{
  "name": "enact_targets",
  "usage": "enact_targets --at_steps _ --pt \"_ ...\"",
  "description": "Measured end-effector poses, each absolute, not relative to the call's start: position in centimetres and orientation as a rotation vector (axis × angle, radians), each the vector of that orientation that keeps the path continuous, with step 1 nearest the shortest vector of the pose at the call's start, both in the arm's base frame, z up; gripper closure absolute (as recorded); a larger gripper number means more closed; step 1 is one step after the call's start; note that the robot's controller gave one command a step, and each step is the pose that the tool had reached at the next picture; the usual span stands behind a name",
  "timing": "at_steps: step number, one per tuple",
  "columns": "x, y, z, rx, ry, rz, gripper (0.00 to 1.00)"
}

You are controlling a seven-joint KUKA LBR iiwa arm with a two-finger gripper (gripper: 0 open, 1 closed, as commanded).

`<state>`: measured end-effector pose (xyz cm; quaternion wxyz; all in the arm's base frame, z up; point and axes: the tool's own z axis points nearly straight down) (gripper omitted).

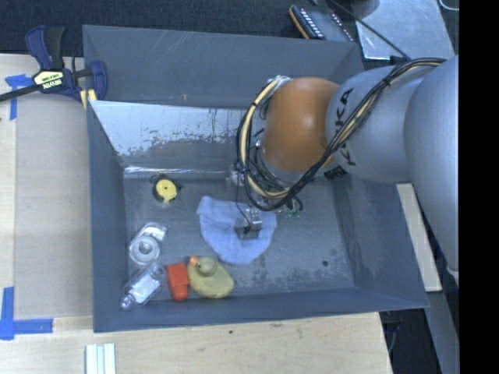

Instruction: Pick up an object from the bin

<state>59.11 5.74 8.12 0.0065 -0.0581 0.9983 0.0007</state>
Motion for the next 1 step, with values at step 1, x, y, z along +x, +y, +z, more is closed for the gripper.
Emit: enact_targets --at_steps 1 --pt "59.22 7.2 7.14 -0.281 3.116 0.002 1.0"
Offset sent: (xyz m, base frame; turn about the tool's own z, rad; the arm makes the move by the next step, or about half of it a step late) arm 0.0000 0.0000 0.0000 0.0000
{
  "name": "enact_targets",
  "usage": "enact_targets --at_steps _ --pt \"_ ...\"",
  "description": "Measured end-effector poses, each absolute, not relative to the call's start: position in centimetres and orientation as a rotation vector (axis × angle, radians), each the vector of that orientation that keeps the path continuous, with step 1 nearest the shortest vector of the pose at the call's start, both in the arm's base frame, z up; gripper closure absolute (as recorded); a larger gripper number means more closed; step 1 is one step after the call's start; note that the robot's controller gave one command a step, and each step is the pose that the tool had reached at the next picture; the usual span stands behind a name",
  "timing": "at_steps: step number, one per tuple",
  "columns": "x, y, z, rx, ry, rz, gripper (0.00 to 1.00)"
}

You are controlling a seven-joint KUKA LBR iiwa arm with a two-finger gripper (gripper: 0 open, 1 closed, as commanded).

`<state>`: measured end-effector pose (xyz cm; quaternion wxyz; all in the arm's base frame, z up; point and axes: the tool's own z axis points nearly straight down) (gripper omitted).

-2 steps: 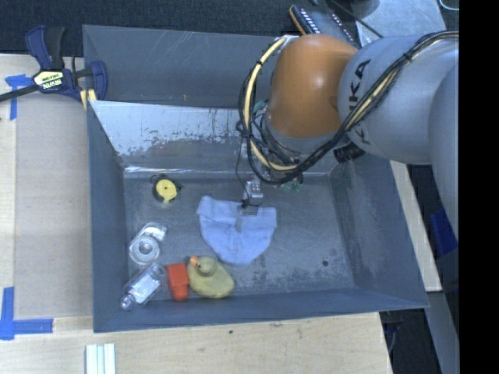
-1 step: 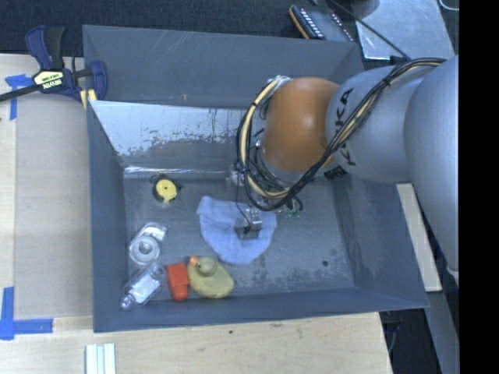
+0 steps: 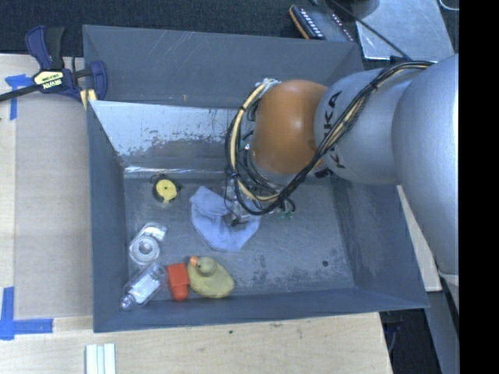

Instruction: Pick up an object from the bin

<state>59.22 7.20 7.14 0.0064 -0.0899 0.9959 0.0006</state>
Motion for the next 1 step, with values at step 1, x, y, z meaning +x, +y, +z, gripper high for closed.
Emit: enact_targets --at_steps 1 --pt "59.22 7.2 7.14 -0.281 3.116 0.002 1.0"
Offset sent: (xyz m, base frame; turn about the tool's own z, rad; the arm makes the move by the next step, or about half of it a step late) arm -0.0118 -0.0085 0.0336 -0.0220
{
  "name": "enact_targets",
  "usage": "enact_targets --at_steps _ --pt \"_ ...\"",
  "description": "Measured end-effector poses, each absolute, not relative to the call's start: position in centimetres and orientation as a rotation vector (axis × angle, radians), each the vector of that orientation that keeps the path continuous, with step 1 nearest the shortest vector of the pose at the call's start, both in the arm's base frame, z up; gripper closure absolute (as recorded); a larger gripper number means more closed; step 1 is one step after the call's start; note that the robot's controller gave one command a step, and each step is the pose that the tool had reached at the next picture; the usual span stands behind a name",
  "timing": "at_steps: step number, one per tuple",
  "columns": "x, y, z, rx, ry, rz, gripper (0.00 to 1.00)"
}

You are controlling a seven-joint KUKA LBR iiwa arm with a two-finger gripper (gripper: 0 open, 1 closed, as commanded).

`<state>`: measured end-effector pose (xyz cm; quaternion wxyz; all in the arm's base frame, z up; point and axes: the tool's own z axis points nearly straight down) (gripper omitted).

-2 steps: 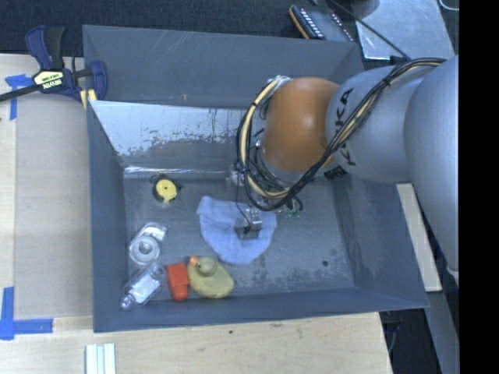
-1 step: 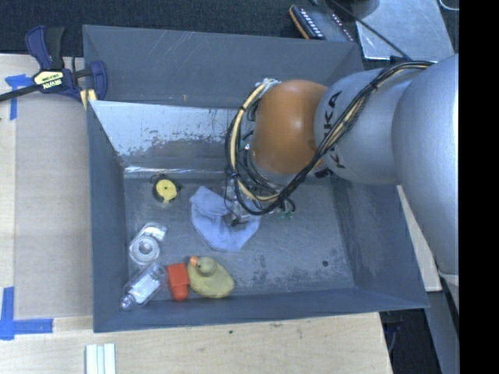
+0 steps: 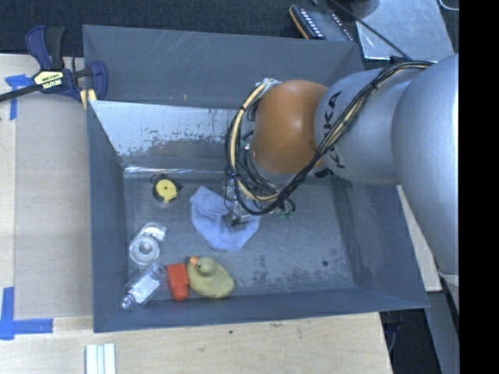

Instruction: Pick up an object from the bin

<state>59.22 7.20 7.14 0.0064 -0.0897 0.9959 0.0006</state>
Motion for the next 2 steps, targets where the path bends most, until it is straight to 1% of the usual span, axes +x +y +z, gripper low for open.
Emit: enact_targets --at_steps 1,2 --pt "58.1 6.3 10.6 -0.313 3.11 0.002 1.0" --pt "59.7 8.5 10.3 -0.288 3.111 0.003 1.0"
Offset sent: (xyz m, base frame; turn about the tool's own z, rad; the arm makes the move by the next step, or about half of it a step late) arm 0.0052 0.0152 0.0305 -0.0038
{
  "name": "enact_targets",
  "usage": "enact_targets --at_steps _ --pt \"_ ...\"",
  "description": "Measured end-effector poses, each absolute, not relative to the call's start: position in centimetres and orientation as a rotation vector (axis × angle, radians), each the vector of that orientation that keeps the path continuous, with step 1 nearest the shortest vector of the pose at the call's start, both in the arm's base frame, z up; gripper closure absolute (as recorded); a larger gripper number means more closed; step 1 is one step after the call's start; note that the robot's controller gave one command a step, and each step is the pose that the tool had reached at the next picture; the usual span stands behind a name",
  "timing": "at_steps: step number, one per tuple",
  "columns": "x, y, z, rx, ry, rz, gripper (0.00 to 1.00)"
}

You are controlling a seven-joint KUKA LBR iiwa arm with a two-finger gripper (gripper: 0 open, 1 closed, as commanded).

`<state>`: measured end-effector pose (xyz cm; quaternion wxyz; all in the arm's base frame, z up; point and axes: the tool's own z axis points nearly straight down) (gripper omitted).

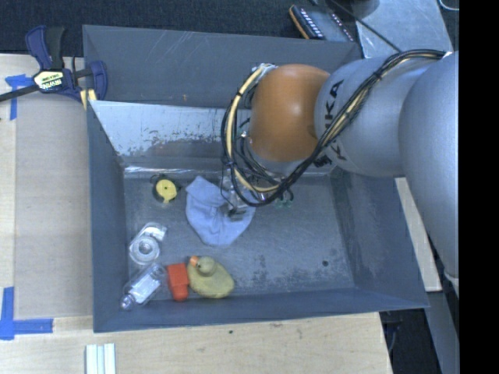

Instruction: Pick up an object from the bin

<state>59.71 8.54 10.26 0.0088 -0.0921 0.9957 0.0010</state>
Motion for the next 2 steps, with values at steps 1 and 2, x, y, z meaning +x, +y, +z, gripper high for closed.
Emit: enact_targets --at_steps 1,2 --pt "59.9 8.8 10.3 -0.289 3.11 0.004 1.0" --pt "59.5 13.8 7.8 -0.54 3.075 0.002 1.0"
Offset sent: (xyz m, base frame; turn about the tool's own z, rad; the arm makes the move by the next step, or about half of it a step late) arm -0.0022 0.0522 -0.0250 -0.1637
